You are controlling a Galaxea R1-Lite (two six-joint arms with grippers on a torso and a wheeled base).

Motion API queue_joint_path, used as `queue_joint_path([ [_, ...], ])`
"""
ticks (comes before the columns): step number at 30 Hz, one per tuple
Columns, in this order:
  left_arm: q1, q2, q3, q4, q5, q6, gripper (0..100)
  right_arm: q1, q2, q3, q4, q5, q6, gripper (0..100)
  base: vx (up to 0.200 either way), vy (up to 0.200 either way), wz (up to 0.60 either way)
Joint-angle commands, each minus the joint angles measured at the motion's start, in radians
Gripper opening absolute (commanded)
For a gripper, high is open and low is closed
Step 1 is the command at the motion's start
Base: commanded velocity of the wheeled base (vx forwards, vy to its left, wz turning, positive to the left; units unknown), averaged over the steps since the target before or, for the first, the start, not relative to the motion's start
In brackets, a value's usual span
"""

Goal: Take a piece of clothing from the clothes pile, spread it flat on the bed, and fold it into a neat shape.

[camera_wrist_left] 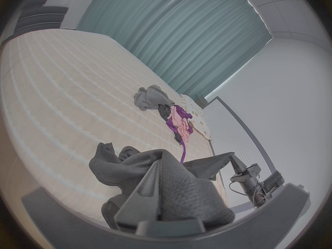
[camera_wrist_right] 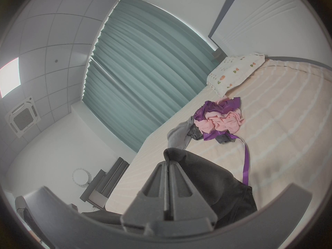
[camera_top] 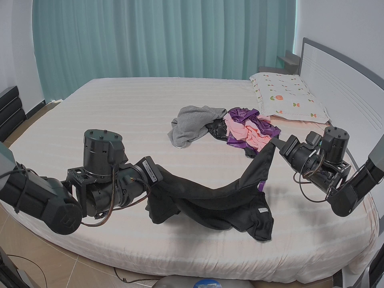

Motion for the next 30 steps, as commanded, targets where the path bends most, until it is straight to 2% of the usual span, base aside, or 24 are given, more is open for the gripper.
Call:
queue_joint_path([
  [1,0.004,-0.017,0.065,-0.038,-0.002,-0.002,0,0.006,0.055,0.006,-0.002,-0.005,0.013,0,0.000,0.000,0.00],
  [11,0.022,-0.008,0.138,-0.116,-0.007,-0.043,0,0.021,0.050,0.045,-0.077,-0.018,0.030,0,-0.180,0.000,0.00],
  [19,0.028,-0.001,0.180,-0.182,0.004,-0.041,0,0.039,0.043,0.061,-0.082,-0.028,0.031,0,0.000,0.000,0.00],
  [23,0.068,0.007,0.171,-0.211,0.004,-0.046,0,0.047,0.041,0.073,-0.082,-0.036,0.030,0,0.000,0.000,0.00],
  [26,0.077,0.001,0.178,-0.210,0.001,-0.077,0,0.065,0.032,0.078,-0.082,-0.065,0.028,0,0.000,0.200,0.00],
  [30,0.099,-0.005,0.174,-0.208,0.001,-0.077,0,0.067,0.017,0.085,-0.082,-0.071,0.030,0,0.000,0.200,0.00],
])
